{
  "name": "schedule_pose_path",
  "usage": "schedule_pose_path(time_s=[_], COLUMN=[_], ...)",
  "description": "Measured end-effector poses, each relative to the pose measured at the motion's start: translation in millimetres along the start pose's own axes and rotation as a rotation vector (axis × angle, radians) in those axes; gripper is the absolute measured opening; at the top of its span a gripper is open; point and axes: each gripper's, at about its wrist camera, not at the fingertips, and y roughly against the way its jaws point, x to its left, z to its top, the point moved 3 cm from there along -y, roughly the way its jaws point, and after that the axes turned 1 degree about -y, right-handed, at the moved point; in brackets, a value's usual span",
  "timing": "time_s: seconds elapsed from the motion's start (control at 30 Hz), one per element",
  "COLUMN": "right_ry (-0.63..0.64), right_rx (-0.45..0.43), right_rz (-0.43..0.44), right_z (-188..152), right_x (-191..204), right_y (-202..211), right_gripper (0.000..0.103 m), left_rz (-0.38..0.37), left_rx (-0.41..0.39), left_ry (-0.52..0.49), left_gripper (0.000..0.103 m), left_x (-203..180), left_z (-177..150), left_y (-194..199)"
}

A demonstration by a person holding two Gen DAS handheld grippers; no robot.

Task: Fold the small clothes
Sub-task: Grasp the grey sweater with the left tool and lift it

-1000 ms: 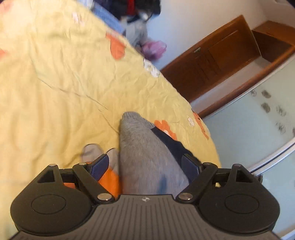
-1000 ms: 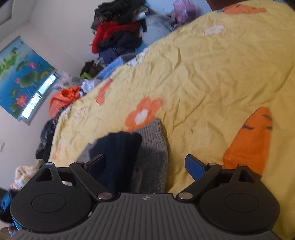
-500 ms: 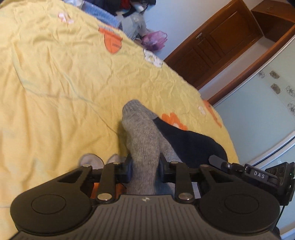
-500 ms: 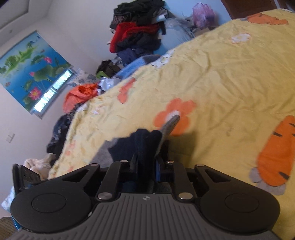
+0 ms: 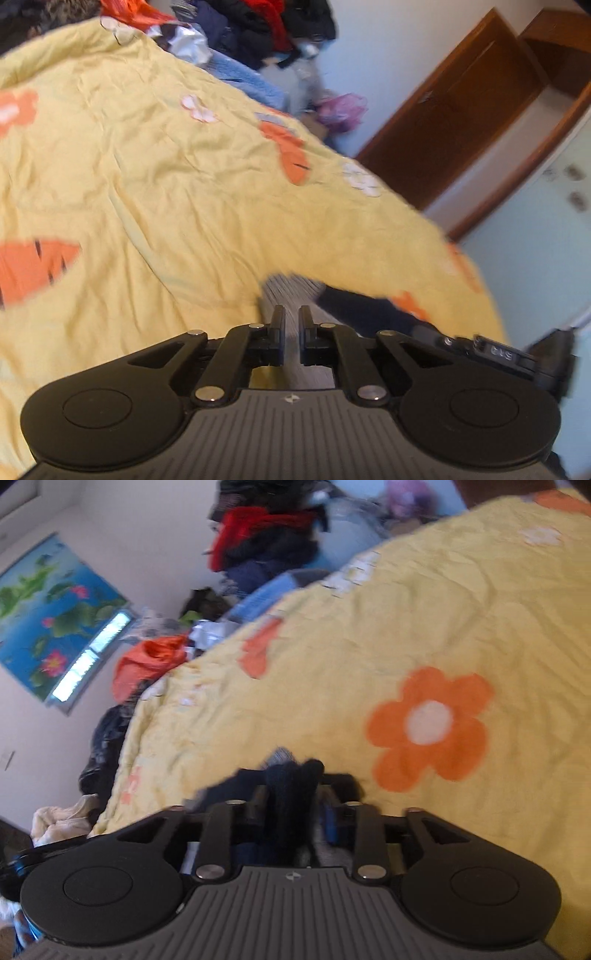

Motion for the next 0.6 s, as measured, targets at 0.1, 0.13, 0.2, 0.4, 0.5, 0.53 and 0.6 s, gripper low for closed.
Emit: schedule_pose_path(time_s=[0.1, 0.13, 0.2, 0.4, 0.5, 0.53, 0.6], right_ry=[0.010, 0.028, 0.061, 0.182, 0.185, 0.174, 0.172], right_rx=[-0.021, -0.022, -0.006, 0.121, 0.158, 0.175, 0.223], right_rz=[0.047, 0.044, 0.017, -0.058, -0.016, 0.010, 0.036], right_z=[-9, -13, -23, -73, -95, -101, -111], right_x=[-11, -13, -21, -30, -26, -24, -14], right_y=[31, 43, 64, 98, 108, 110, 109], right_gripper=[0.076, 0.076, 0.076, 0.076, 0.076, 0.075, 0.037], left_rz=[-0.040, -0.041, -0.061, -0.297, -0.299, -0.296, -0.244], left_rx=[0.037, 0.052, 0.055, 0.150, 0.182, 0.197, 0.239], left_ry=[-0.010, -0.003, 0.014, 0.135, 0.116, 0.120, 0.135], left_gripper=[0.039, 0.055, 0.060, 0.063, 0.059, 0.039, 0.014], left_x=[-4, -5, -6, -20, -26, -27, -22], left_z=[-40, -56, -84, -135, -146, -145, -141], left_y=[12, 14, 18, 22, 15, 13, 5])
